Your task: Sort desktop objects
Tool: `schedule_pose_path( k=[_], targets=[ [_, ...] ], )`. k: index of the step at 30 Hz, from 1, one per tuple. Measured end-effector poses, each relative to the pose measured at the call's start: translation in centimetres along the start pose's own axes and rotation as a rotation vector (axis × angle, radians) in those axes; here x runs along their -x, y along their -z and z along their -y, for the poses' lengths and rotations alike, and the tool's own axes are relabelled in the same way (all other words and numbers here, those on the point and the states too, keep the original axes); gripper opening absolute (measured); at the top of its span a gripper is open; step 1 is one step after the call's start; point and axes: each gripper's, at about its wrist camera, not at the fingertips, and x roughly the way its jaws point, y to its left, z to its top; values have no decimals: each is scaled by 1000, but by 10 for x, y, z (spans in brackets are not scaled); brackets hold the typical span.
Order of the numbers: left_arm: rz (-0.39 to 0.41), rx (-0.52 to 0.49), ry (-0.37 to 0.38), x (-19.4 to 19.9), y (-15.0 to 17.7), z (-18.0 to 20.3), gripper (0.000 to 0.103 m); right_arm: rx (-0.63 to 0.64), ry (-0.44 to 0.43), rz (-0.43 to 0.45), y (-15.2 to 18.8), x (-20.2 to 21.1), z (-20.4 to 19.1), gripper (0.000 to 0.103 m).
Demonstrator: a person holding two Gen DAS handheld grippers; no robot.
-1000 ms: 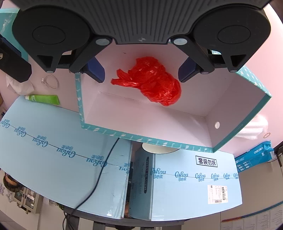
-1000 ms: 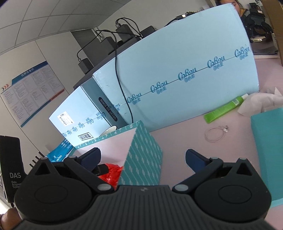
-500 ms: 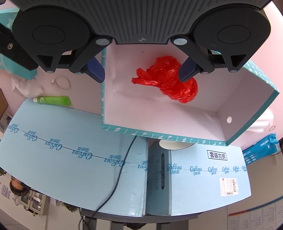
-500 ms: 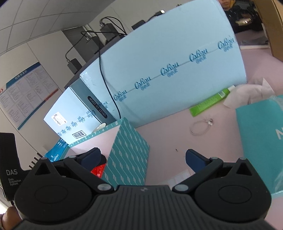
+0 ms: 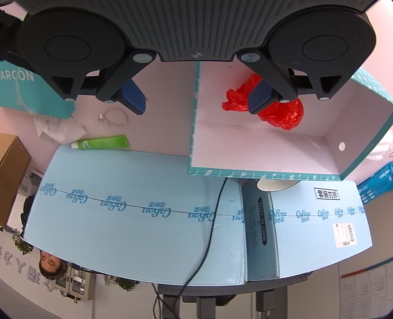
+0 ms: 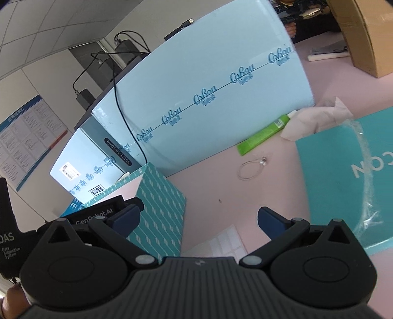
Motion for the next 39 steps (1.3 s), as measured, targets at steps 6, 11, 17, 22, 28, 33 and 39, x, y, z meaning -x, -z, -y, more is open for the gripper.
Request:
schedule_pose_path(
  k=[6,11,17,22,28,33,39],
  targets=[
    [4,4,0,3,1,4,89,-8,16,15,-1,7,6,103],
    [-2,-4,4,4,5,10,89,-21,37,14,2,12,15,103],
    [-11,-33,27,5,9,24,89,-40,58,12,4,18,25,103],
    [-12,-59,42,6,11,38,89,-53,70,17,3,23,33,103],
    [-9,-79,62,5,11,54,89,-76,96,34,2,30,47,103],
    [-6,-104,94,4,12,71,89,-86,116,45,-1,38,57,103],
    [-4,-136,130,5,16,93,89,-90,135,62,-5,47,68,103]
  ],
)
